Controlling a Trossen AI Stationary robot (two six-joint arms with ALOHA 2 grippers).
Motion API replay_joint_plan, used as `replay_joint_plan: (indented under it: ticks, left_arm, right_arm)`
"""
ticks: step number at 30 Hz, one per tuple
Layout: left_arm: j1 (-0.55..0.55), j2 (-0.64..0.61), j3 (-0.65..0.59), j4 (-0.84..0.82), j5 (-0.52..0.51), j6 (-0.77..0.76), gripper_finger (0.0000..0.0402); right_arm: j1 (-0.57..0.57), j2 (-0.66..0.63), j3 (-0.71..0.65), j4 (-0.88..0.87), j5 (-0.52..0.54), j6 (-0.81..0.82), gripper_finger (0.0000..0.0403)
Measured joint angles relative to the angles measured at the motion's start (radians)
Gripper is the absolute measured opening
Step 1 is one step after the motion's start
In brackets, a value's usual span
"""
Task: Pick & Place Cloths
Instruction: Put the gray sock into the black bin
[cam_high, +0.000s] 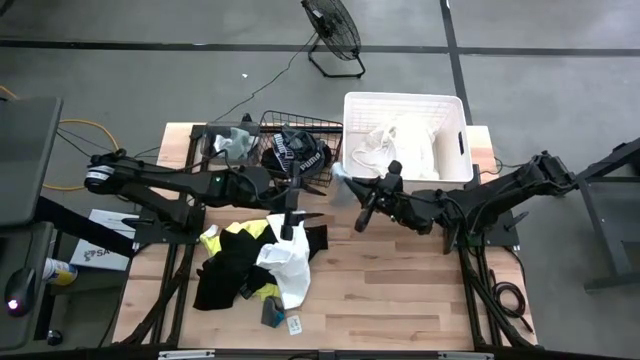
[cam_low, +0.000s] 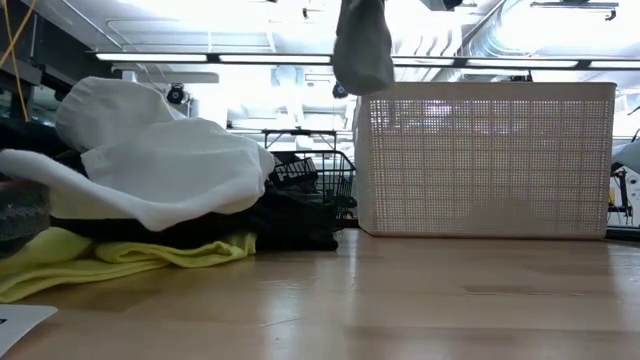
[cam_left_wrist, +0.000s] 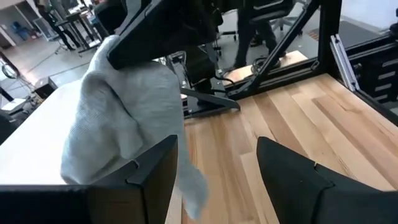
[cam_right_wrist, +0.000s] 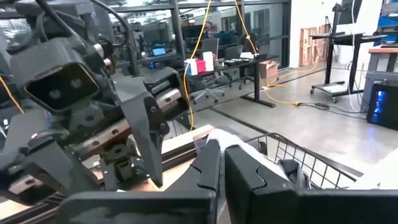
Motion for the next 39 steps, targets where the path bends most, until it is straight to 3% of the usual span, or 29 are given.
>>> replay_joint_plan:
  ticks: [5,11,15,18,29,36,39]
  left_arm:
    - [0.0,0.009,0.0,-0.011,-0.015,-0.004,0.0238]
    - [0.001,0.026,0.001,0.002,-0.027,0.002,0.032]
    - [0.0,0.045,0.0,0.051,-0.173,0.052,0.0346]
    - [0.003,0.049,-0.001,0.052,-0.249,0.064,0.0349]
    - [0.033,0.099,-0.001,0.112,-0.252,0.123,0.0349]
    - [0.034,0.104,0.0,0.132,-0.274,0.127,0.0349]
    - [0.034,0.104,0.0,0.125,-0.349,0.127,0.0349]
  right_arm:
    - [-0.001,0.0,0.0,0.001,0.001,-0.006,0.0003]
    - [-0.023,0.0,0.0,0.001,-0.006,-0.005,0.0003]
    - [-0.034,0.0,0.0,0.001,-0.031,0.0,0.0003]
    - [-0.043,0.001,0.0,0.001,-0.041,0.0,0.0003]
    - [-0.092,0.02,0.0,0.005,-0.054,0.044,0.0003]
    - [-0.111,0.07,0.0,0.052,-0.194,0.088,0.0003]
    - [-0.104,0.073,0.0,0.053,-0.218,0.105,0.0003]
